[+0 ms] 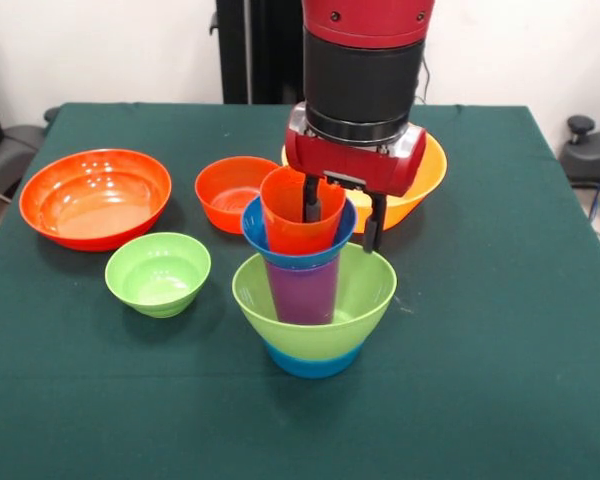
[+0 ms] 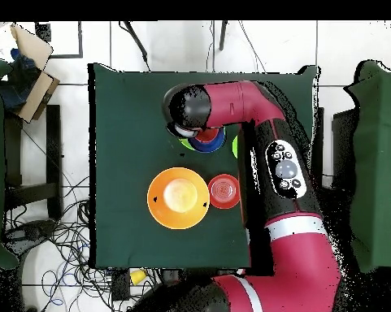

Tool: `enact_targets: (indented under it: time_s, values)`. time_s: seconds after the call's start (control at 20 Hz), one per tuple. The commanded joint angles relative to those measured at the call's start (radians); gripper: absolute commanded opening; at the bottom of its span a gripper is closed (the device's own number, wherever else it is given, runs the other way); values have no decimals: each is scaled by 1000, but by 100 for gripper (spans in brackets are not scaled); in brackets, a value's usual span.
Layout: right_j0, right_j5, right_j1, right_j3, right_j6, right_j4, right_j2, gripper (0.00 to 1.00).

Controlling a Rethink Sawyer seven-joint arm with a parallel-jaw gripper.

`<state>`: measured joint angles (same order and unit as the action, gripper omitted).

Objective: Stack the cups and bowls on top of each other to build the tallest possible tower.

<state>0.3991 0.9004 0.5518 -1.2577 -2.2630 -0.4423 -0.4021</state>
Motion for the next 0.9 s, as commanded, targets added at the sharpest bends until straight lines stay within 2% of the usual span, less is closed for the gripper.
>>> enact_targets:
  time_s: [0.05,0.9]
  values:
    - [-2,88,31,-56,199,6,-51,100]
    - [16,214,143,-90,241,45,-47,100]
